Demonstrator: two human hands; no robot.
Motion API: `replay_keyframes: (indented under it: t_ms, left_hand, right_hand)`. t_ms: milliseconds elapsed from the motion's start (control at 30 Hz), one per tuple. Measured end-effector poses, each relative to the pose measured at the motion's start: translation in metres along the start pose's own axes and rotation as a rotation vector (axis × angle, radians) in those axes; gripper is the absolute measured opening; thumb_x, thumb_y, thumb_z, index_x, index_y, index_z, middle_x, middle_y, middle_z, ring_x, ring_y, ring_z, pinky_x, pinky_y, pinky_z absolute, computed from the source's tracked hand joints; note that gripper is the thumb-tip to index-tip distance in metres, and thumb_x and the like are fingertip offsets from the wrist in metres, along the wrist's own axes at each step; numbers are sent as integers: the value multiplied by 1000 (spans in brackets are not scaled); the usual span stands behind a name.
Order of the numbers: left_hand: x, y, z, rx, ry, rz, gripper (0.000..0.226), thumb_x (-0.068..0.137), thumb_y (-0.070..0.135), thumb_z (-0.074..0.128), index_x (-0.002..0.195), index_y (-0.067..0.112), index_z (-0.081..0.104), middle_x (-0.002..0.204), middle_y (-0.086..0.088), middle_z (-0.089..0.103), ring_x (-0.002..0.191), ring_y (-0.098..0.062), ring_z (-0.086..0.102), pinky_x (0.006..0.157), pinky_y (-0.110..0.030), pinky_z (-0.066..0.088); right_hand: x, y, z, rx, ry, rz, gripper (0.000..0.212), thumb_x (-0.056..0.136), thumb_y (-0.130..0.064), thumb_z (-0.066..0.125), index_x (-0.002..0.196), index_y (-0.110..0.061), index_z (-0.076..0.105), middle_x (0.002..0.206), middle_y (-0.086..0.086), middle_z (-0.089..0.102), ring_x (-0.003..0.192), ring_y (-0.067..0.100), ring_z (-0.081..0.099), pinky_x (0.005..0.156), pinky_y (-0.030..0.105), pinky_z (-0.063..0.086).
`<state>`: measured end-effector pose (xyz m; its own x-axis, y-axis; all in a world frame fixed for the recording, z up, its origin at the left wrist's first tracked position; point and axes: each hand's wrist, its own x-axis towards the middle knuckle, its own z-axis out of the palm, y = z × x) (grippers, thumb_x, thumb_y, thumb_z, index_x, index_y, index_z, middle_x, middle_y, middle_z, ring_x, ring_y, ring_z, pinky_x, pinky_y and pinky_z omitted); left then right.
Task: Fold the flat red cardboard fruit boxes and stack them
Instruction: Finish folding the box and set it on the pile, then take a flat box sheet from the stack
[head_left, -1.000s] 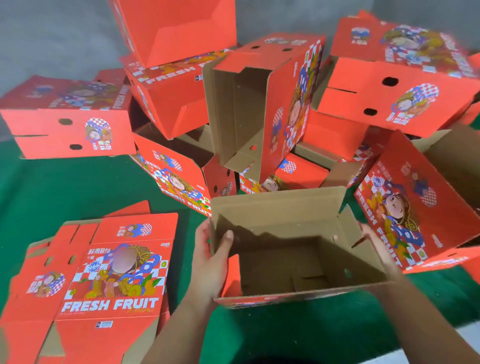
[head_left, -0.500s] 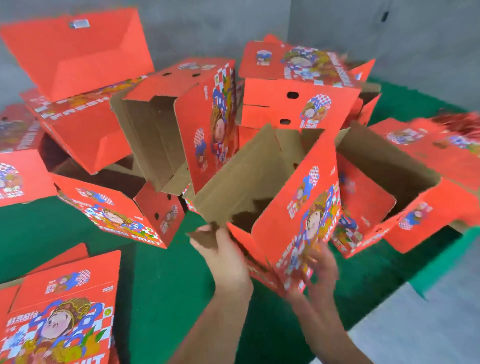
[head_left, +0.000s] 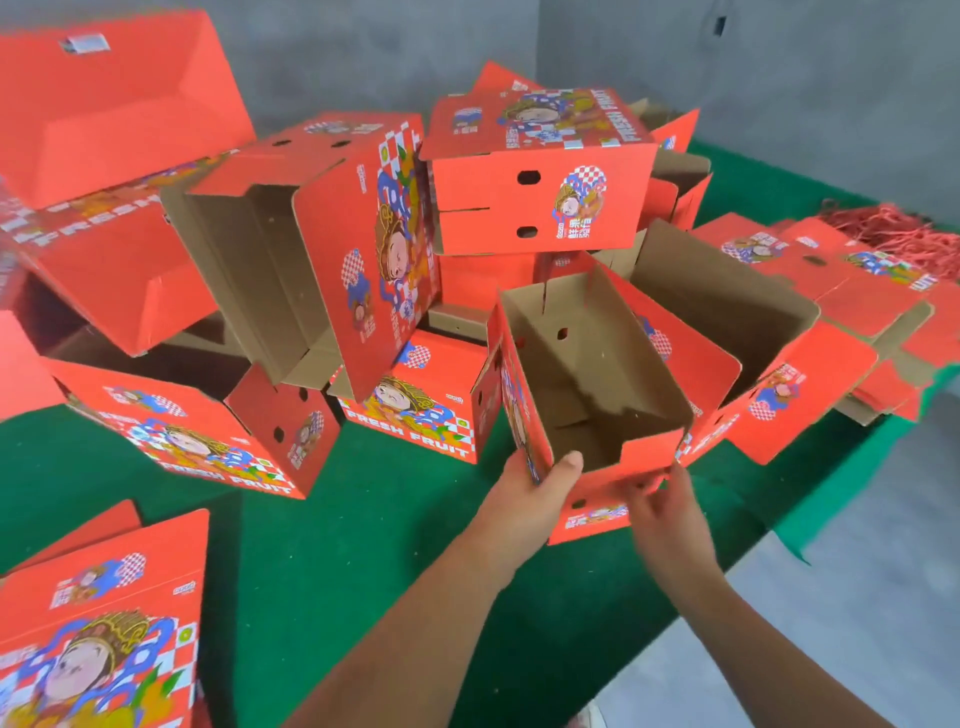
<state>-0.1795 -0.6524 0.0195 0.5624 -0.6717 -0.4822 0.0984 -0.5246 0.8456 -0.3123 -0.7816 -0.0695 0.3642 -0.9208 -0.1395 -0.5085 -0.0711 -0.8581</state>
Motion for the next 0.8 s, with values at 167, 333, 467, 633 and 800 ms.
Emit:
replay_keyframes:
  t_ms: [167, 333, 467, 633, 800]
  left_hand:
    - [14, 8, 15, -128, 73, -16, 41, 107, 39, 45, 147, 32, 49, 133, 4, 66, 120, -21, 65, 99, -32, 49]
    - [9, 0, 8, -79, -188, 99, 49, 92, 58, 63, 135, 35, 61, 121, 19, 70, 113, 9, 62, 88, -13, 42]
    - [14, -11, -3, 18, -134, 109, 62, 101, 38, 60, 157, 30, 35, 141, 14, 58, 103, 16, 59, 79, -11, 46]
    - [20, -21, -30, -61, 52, -10, 46, 103, 33, 55, 148, 29, 50, 147, 7, 52, 118, -9, 59, 97, -29, 42]
    - [27, -35, -57, -245, 282, -47, 23, 104, 34, 51, 125, 32, 61, 120, 4, 66, 113, -17, 63, 104, -37, 49]
  right_hand:
    - [-62, -17, 50, 300, -106, -136, 91, 89, -5, 74, 147, -46, 16, 113, -19, 62, 94, 15, 73, 75, 30, 59]
    - [-17, -18, 42, -156, -393, -408, 39, 92, -8, 66, 131, -12, 61, 129, 5, 65, 121, 26, 61, 102, 45, 49]
    - [56, -42, 21, -271, -472, -300, 34, 103, -13, 58, 137, -10, 61, 137, 7, 64, 127, 21, 59, 112, 42, 44]
    - [66, -67, 50, -353, -356, -275, 31, 99, -21, 58, 128, -13, 63, 121, 9, 68, 111, 31, 66, 91, 38, 52]
    - [4, -100, 105, -204, -519, -492, 51, 95, -37, 52, 145, -28, 49, 142, -9, 60, 124, 0, 52, 101, 30, 44]
